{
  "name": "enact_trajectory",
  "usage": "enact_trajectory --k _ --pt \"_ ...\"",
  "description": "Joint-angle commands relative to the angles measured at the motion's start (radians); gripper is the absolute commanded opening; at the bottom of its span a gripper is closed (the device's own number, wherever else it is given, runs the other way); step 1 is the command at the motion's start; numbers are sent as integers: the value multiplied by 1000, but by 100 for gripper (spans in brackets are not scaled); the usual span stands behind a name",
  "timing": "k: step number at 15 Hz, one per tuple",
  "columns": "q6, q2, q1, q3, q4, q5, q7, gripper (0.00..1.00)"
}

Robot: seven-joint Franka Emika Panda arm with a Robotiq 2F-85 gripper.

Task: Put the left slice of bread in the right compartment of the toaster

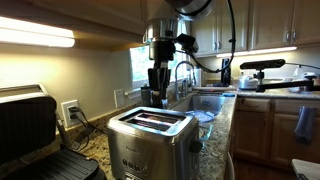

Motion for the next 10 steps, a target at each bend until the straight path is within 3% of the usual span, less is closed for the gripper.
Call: enact_trajectory --k 1,4,6,7,10 --pt "-25 2 8 -2 20 -3 34 81" --pt "-22 -10 10 0 14 -6 41 100" --pt "-10 -32 13 7 4 -18 49 100" --pt "-2 -1 9 -3 11 -2 14 96" --pt "-2 -7 10 3 14 -3 19 100"
